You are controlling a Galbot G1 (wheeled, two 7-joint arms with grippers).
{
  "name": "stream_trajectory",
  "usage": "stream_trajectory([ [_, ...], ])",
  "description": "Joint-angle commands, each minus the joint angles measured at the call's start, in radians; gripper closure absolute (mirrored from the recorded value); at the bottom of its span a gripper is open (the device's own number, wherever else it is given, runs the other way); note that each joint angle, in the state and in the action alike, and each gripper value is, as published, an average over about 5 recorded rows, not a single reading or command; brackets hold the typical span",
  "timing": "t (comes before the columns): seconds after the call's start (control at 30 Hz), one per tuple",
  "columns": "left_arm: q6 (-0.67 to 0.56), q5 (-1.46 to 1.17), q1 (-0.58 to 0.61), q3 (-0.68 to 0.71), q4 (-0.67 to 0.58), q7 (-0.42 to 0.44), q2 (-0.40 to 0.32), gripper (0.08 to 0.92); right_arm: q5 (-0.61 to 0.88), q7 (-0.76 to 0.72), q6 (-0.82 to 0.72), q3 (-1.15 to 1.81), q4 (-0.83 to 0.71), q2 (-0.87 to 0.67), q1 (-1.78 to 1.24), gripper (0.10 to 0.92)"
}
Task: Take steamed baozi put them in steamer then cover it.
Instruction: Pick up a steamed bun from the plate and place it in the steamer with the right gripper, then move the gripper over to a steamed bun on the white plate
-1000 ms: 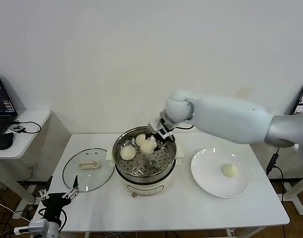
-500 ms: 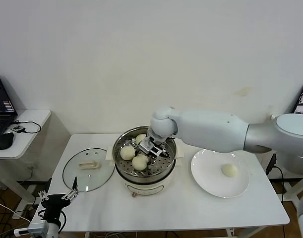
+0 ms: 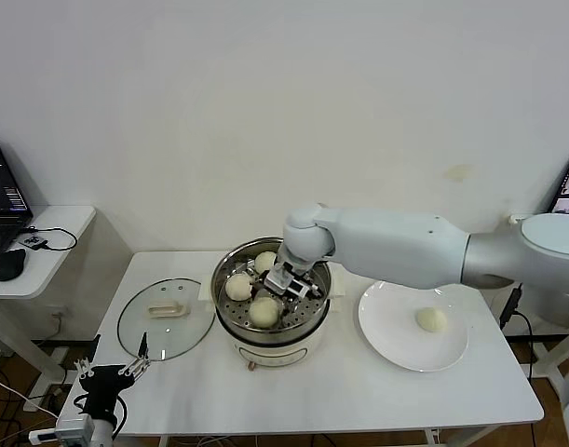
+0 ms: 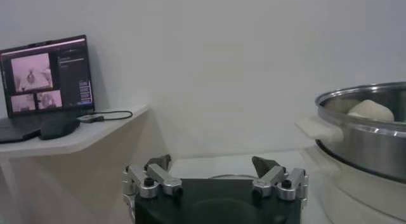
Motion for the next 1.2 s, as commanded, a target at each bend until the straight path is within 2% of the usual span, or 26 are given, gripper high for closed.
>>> stream_trajectory([
  [0.03, -0.001, -0.001, -0.001, -0.002, 0.000, 0.000, 0.003, 0.177, 0.038, -0.002, -0.010, 0.002, 0.036, -0.054, 0.053, 0.212],
  [0.33, -0.001, 0.000, -0.002, 0.001, -0.008, 0.002, 0.010, 0.177, 0.101, -0.009, -0.258, -0.004, 0.204, -0.319, 0.165, 0.202],
  [0.5, -0.001, 0.004, -0.003, 0.008, -0.008, 0.002, 0.016, 0.177, 0.138, -0.026, -0.390, 0.005, 0.299, -0.548, 0.187, 0.203],
  [0.63, -0.001, 0.017, -0.003, 0.024, -0.013, 0.003, 0.016, 0.177, 0.130, -0.040, -0.428, 0.055, 0.340, -0.729, 0.131, 0.203],
  [0.73, 0.001, 0.027, -0.002, 0.036, -0.021, 0.003, 0.016, 0.177, 0.072, -0.057, -0.421, 0.176, 0.336, -0.830, -0.025, 0.203],
  [0.9, 0.002, 0.040, 0.008, 0.044, -0.036, 0.003, 0.018, 0.177, -0.094, -0.085, -0.369, 0.573, 0.279, -0.949, -0.501, 0.203],
  [1.07, 0.002, 0.047, 0.017, 0.042, -0.044, 0.003, 0.018, 0.177, -0.191, -0.089, -0.339, 0.853, 0.195, -0.955, -0.819, 0.202],
  [1.2, 0.003, 0.051, 0.019, 0.043, -0.046, 0.003, 0.014, 0.177, -0.254, -0.085, -0.314, 0.934, 0.108, -0.907, -0.923, 0.203],
])
